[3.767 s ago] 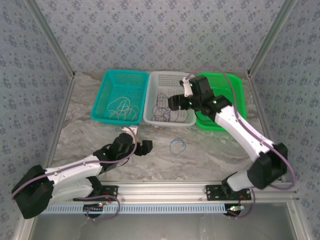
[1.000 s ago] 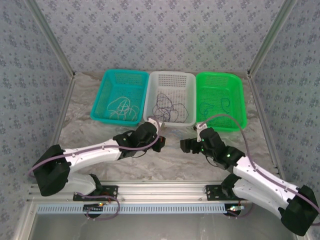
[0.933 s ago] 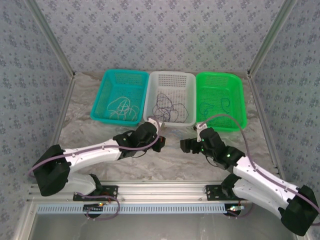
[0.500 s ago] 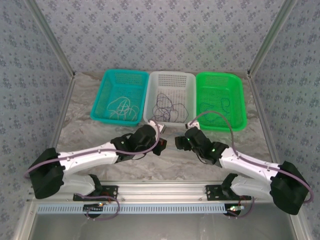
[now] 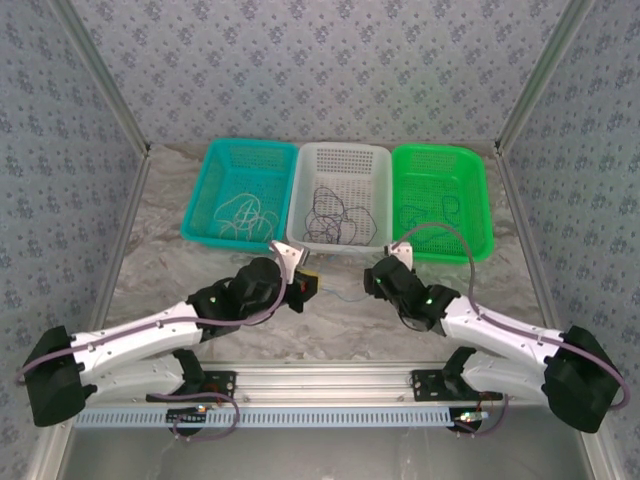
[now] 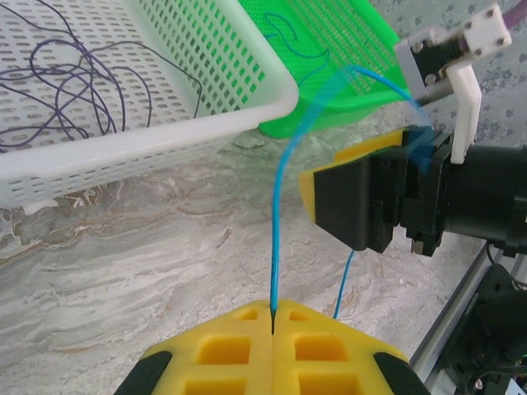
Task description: Untangle the cables
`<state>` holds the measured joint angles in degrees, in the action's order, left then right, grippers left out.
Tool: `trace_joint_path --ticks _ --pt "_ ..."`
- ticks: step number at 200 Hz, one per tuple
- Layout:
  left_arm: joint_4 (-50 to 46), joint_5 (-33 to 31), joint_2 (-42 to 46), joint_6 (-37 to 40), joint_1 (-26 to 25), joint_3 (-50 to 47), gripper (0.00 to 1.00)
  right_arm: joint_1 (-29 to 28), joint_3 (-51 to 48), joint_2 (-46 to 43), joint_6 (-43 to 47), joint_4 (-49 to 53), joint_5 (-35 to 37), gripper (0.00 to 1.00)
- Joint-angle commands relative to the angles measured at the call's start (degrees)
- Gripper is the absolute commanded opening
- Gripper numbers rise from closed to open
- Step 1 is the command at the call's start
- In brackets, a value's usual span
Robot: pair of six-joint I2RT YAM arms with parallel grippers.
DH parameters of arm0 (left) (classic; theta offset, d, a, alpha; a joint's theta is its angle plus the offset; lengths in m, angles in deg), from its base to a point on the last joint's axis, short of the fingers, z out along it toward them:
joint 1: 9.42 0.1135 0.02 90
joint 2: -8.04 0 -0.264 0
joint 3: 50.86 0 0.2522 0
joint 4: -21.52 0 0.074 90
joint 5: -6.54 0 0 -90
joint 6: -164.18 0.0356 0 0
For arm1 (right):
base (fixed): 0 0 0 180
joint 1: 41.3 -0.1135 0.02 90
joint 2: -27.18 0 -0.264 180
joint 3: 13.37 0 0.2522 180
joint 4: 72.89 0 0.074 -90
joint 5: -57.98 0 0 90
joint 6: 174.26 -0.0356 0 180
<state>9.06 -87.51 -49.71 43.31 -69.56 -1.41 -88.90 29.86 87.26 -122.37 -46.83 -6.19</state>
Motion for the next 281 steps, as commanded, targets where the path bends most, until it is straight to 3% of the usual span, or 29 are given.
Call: trace_joint_path --ticks 1,29,69,89,110,127,161,210,281 --pt "2.28 -1.87 2.18 0.93 -0.33 -0.5 0.0 0.37 -1.7 -1.37 -3.14 4.08 2.04 0.66" --pt "2.8 -3.05 4.39 1.25 -0.31 -1.31 0.0 0.37 -3.25 -2.82 -4.62 4.78 1.67 0.62" --pt "5.54 -4.6 6.21 0.99 -0.33 -2.69 0.0 -1.08 -4.75 -3.46 -4.59 2.49 -1.13 0.5" --pt "5.55 -4.73 6.0 1.53 -0.33 -2.3 0.0 -2.22 -3.94 -3.72 -4.61 4.15 -0.05 0.49" --pt "4.0 -5.28 6.07 2.0 -0.31 -1.78 0.0 -2.56 -3.31 -6.94 -3.63 6.96 2.03 0.55" --pt "3.43 -5.68 6.58 2.18 -0.33 -1.84 0.0 -2.55 -3.54 -11.52 -1.55 6.87 1.56 0.68" --pt "3.99 -5.86 6.56 2.4 -0.24 -2.02 0.01 -2.55 -5.45 -18.0 1.4 0.06 -6.61 0.8" --pt "4.63 -5.01 5.72 2.75 -0.24 -1.76 0.02 -2.69 -5.58 -18.02 1.55 -9.31 -16.24 0.82" --pt "7.23 -1.79 4.46 2.99 -0.31 -2.02 0.01 -2.16 -4.61 -15.22 3.3 -12.79 -16.64 0.77"
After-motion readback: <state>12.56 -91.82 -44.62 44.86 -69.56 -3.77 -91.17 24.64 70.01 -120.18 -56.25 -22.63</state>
